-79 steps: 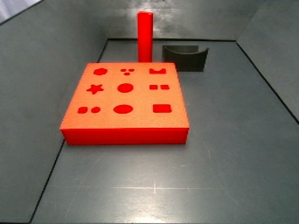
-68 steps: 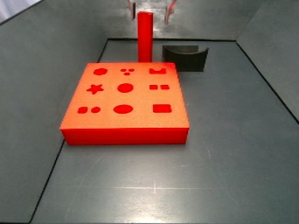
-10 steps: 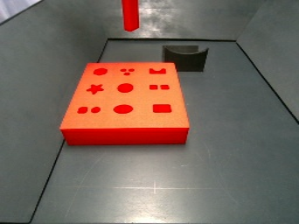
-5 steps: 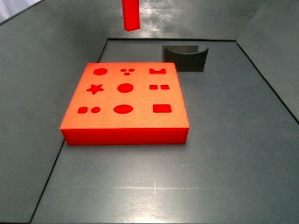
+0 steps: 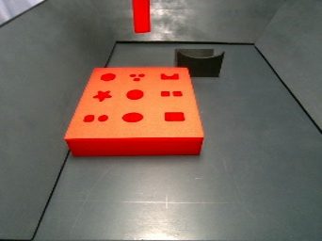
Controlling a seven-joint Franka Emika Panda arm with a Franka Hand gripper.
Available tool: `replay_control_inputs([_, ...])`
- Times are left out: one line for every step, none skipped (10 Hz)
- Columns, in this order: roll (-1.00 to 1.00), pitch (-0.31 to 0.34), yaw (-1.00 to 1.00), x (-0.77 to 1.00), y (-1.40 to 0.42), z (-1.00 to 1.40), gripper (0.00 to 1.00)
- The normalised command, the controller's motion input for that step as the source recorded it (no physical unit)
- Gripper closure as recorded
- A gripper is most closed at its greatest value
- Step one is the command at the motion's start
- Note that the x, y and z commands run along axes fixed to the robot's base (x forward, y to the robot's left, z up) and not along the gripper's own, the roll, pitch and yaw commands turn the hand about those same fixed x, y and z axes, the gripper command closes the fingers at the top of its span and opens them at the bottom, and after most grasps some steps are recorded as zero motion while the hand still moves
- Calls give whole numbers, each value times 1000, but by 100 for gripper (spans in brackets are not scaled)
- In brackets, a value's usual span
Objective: Pick up the arch object. Move up. Rotate the arch object. Move to above the board. Insert the arch object.
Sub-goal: Rotate the arch object.
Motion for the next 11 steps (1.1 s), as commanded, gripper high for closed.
replay_control_inputs([-83, -6, -954, -1, 11, 0, 100])
replay_control_inputs([-83, -6, -622, -1, 12, 0, 100])
replay_control_inputs([-83, -6, -367, -1, 11, 0, 100])
replay_control_inputs([-83, -6, -244, -1, 11, 0, 100])
replay_control_inputs([-283, -6, -190, 0, 0, -1000, 100])
replay_control_inputs([-280, -20, -123, 8, 2, -1000, 100])
replay_control_inputs([-256, -42, -86, 17, 7, -1000, 100])
replay_control_inputs([-229, -59, -73, 12, 13, -1000, 100])
replay_control_inputs([-214, -68, -68, 8, 16, -1000, 100])
replay_control_inputs([-183, -76, -59, 4, 26, -1000, 100])
replay_control_inputs([-166, -71, -57, 9, 32, -922, 100])
